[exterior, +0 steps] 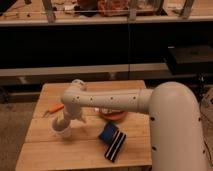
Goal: Pick up the ceramic cup
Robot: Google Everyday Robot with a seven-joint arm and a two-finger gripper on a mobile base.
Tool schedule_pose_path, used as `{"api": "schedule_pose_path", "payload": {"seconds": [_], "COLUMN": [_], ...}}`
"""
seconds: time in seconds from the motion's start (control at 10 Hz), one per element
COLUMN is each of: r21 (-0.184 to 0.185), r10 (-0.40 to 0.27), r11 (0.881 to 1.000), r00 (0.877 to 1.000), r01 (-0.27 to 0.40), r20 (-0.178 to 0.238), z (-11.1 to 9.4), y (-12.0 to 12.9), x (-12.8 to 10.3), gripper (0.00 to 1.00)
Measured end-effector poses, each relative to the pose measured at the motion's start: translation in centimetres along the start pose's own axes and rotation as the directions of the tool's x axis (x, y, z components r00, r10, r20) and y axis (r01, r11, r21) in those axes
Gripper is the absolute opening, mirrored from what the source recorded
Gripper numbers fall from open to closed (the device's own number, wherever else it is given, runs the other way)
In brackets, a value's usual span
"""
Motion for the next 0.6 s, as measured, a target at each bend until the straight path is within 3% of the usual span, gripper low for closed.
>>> {"api": "schedule_pose_path", "payload": {"seconds": [0.2, 0.6], "r21": [-0.001, -0.001], "r10": [-0.004, -0.010], "r11": [1.000, 1.000], "r00": [1.000, 1.000], "r01": [0.004, 0.010], "r20": [-0.001, -0.003], "z": [0.13, 0.38], "y": [-0.14, -0.34], "x": [0.03, 0.07], "gripper": [0.65, 0.60]}}
